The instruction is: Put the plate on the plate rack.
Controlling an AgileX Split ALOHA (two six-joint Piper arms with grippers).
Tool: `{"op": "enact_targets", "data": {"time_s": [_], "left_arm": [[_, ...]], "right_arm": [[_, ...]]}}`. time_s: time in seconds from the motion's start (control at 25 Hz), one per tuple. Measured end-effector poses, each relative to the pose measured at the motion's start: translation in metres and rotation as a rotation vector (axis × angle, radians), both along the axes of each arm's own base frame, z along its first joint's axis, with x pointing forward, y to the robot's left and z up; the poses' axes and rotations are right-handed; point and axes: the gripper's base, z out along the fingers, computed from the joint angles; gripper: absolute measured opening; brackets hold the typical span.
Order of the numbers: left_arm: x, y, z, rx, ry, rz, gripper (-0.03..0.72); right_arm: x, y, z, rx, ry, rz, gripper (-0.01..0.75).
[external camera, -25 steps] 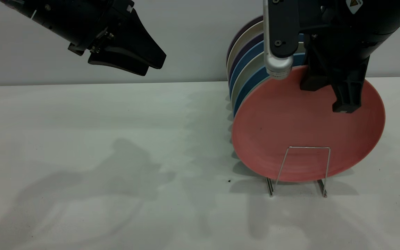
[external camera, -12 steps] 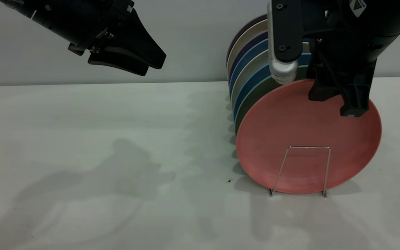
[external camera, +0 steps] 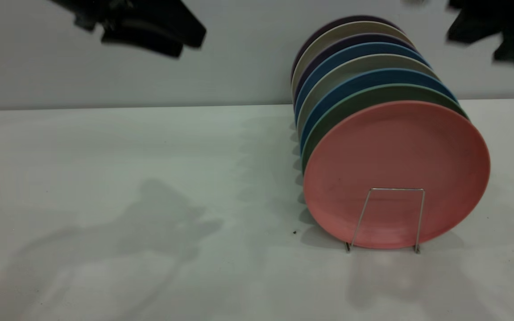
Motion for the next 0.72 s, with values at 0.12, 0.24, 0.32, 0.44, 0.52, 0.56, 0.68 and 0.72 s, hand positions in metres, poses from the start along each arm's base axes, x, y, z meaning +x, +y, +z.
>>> {"op": "enact_targets", "data": {"time_s": [0.12, 0.24, 0.32, 0.44, 0.52, 0.56, 0.68, 0.72], "left_arm": [[-0.012, 0.009, 0.03, 0.029, -0.075, 0.005, 0.445], [-0.032, 0.026, 0.067, 0.065, -0.149, 0.035, 0.445], [-0.053, 0.04, 0.093, 0.083, -0.21, 0.073, 0.445], [-0.093, 0.059, 0.125, 0.082, -0.302, 0.145, 0.445], [-0.125, 0.069, 0.14, 0.08, -0.363, 0.19, 0.445], [-0.144, 0.073, 0.145, 0.081, -0.396, 0.212, 0.445], [-0.202, 0.081, 0.145, 0.097, -0.469, 0.271, 0.445], [-0.221, 0.083, 0.14, 0.103, -0.492, 0.293, 0.444]], "right_arm": [[-0.017, -0.015, 0.025, 0.171, -0.027, -0.205, 0.305], [-0.04, -0.035, 0.049, 0.298, -0.042, -0.397, 0.305], [-0.059, -0.049, 0.062, 0.339, -0.042, -0.475, 0.305], [-0.089, -0.066, 0.076, 0.418, -0.003, -0.553, 0.305], [-0.111, -0.074, 0.077, 0.465, 0.05, -0.575, 0.305], [-0.123, -0.078, 0.075, 0.484, 0.072, -0.572, 0.305], [-0.156, -0.088, 0.06, 0.539, 0.148, -0.53, 0.305], [-0.167, -0.092, 0.055, 0.551, 0.159, -0.509, 0.305]]}}
